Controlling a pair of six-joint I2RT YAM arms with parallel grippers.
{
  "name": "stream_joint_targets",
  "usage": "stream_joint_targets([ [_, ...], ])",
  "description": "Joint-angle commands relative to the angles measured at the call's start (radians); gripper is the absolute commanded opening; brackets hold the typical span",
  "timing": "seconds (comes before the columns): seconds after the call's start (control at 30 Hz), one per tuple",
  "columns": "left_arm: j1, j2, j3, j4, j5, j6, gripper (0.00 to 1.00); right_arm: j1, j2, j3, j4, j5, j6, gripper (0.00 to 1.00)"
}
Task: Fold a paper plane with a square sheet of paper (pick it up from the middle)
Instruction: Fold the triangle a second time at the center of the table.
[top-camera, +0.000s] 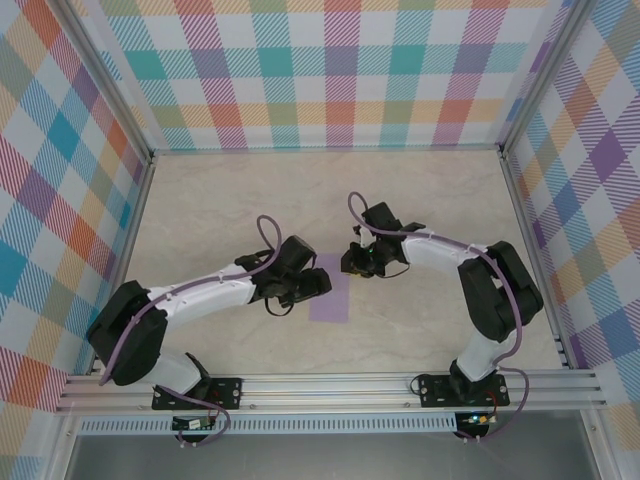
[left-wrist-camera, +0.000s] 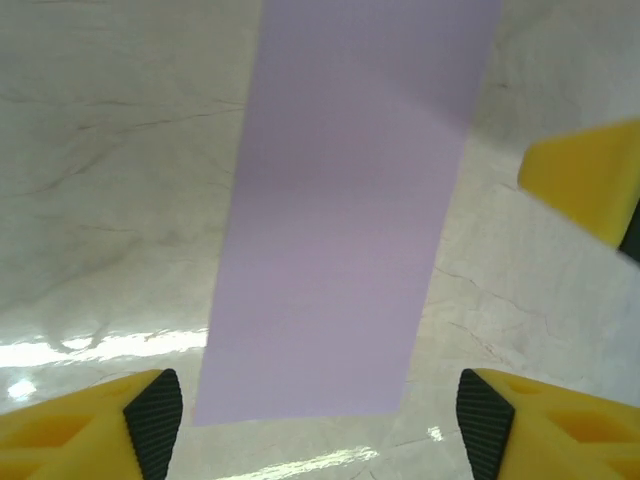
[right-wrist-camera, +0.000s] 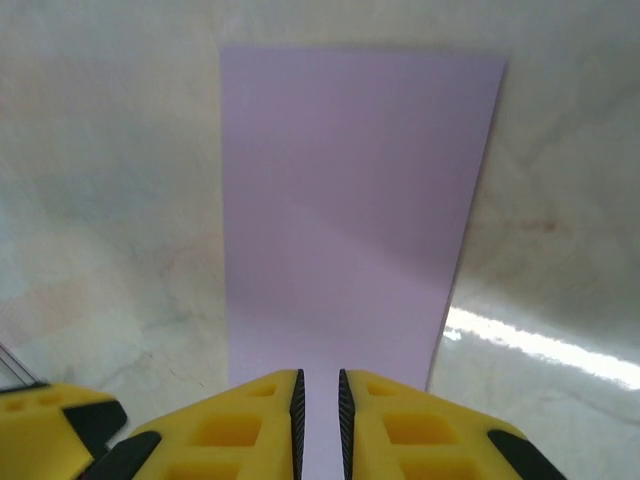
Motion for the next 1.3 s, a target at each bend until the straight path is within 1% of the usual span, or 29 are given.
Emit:
stream_joint_targets([
  [0.0,0.014,-0.007,-0.064,0.012,-0.005,-0.068,0.79,0.014,0.015,0.002,-0.009,0.003,0.031,0.18],
  [0.17,0.017,0.0,-0.098,0.055,0.037,-0.102,0.85,0.02,0.076,0.064,0.005,0.008,0.026,0.13],
  [0.3,0.017,0.011,-0.103,0.073,0.064,-0.114,0.88,0.019,0.134,0.132,-0.02,0.067,0.012,0.12],
  [0.33,0.017,0.015,-0.102,0.075,0.069,-0.114,0.93,0.019,0.146,0.143,-0.024,0.078,0.007,0.11],
  [0.4,0.017,0.023,-0.1,0.081,0.085,-0.115,0.95,0.018,0.172,0.171,-0.043,0.115,0.003,0.11],
  [0.53,0.018,0.038,-0.091,0.087,0.11,-0.116,0.96,0.009,0.216,0.201,-0.058,0.145,-0.004,0.11],
  [0.7,0.017,0.06,-0.085,0.094,0.155,-0.114,0.95,0.001,0.249,0.192,-0.058,0.165,0.011,0.11],
  [1.0,0.016,0.068,-0.1,0.167,0.217,-0.123,0.92,-0.035,0.257,0.135,-0.021,0.111,0.044,0.11],
  [1.27,0.015,0.078,-0.105,0.163,0.228,-0.126,0.91,-0.059,0.268,0.12,-0.001,0.066,0.057,0.1],
])
